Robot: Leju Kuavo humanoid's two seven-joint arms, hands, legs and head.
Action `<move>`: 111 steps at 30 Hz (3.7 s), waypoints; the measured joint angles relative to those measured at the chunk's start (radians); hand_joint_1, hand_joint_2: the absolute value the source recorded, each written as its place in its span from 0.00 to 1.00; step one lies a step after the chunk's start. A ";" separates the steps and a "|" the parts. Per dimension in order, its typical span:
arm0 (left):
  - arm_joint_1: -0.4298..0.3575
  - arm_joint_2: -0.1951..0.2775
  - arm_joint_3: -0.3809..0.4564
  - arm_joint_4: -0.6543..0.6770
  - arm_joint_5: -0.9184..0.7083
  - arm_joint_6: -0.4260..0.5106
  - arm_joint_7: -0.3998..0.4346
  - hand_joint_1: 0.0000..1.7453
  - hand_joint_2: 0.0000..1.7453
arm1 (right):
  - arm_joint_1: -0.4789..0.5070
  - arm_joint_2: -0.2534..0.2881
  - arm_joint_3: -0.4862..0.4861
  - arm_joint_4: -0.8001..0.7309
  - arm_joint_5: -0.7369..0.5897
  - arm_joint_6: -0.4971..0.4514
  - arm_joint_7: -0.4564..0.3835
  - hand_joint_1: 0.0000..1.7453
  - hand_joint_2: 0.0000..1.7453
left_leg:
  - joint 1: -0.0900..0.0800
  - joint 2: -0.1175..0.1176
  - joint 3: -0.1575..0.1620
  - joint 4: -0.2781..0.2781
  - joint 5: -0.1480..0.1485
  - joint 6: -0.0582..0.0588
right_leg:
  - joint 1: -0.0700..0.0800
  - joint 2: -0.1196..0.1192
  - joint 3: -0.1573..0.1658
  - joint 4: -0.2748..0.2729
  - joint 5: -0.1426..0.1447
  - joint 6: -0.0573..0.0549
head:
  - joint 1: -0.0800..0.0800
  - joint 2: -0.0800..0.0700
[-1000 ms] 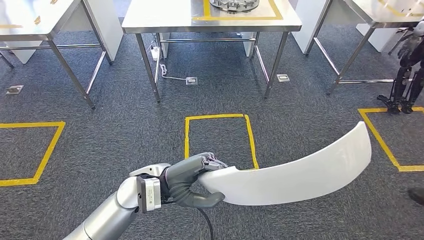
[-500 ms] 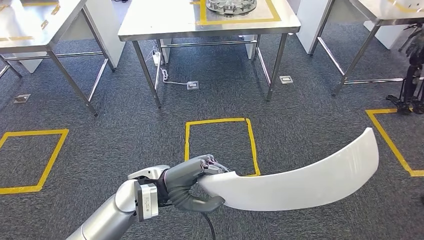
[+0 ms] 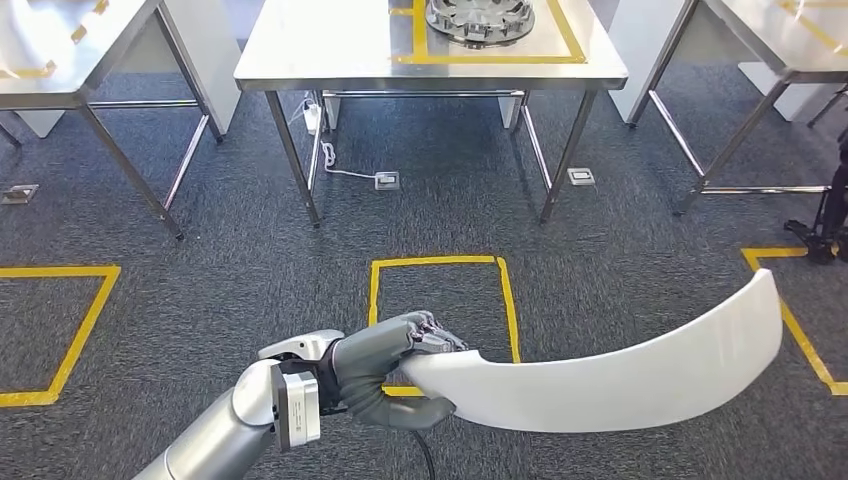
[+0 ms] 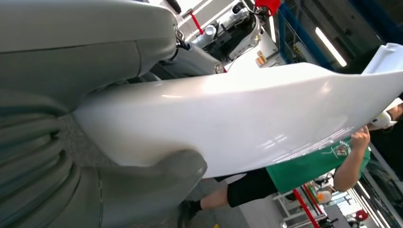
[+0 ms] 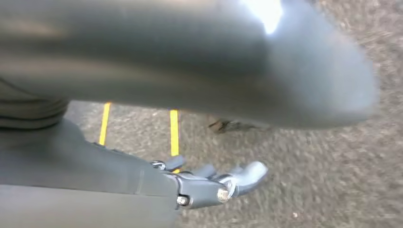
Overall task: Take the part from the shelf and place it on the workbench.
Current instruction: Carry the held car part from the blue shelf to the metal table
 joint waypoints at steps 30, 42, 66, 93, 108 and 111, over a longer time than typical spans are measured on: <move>-0.006 -0.006 -0.007 0.024 0.000 -0.003 0.000 1.00 1.00 | 0.000 -0.002 -0.006 0.000 -0.003 -0.002 -0.002 0.00 0.00 | -0.001 0.002 -0.127 0.066 0.066 0.009 | 0.011 0.011 0.048 0.007 -0.028 -0.012 | -0.004 0.000; -0.009 -0.007 -0.007 0.033 0.000 -0.003 -0.001 1.00 1.00 | 0.005 -0.002 -0.008 0.000 -0.006 -0.002 0.000 0.00 0.00 | -0.007 -0.005 -0.035 0.106 -0.022 -0.037 | 0.009 0.007 0.054 -0.252 0.133 -0.058 | 0.000 0.000; -0.026 -0.011 -0.011 0.060 0.015 -0.020 -0.013 1.00 1.00 | 0.009 0.002 -0.021 0.000 -0.023 0.001 -0.002 0.00 0.00 | -0.003 0.004 0.008 0.055 -0.049 0.001 | 0.007 0.005 -0.060 -0.145 0.138 -0.012 | 0.005 0.000; -0.035 -0.021 -0.018 0.052 0.021 -0.022 0.016 1.00 1.00 | 0.008 0.013 -0.031 -0.001 -0.023 0.000 0.000 0.00 0.00 | 0.000 0.003 -0.026 0.042 -0.005 0.008 | 0.005 0.007 -0.047 0.032 -0.070 -0.008 | 0.003 0.000; -0.003 0.005 -0.004 0.035 0.006 -0.004 0.015 1.00 1.00 | 0.007 0.013 -0.031 -0.001 -0.004 -0.004 -0.007 0.00 0.00 | 0.000 0.001 -0.090 0.318 -0.212 -0.055 | 0.019 0.016 0.003 -0.258 0.179 -0.076 | 0.000 0.000; 0.000 0.010 -0.004 0.036 0.003 -0.002 0.010 1.00 1.00 | 0.009 0.013 -0.031 -0.001 -0.003 -0.004 -0.007 0.00 0.00 | 0.003 0.003 -0.110 0.217 -0.160 -0.058 | 0.015 0.018 0.048 -0.257 0.144 -0.068 | -0.001 0.000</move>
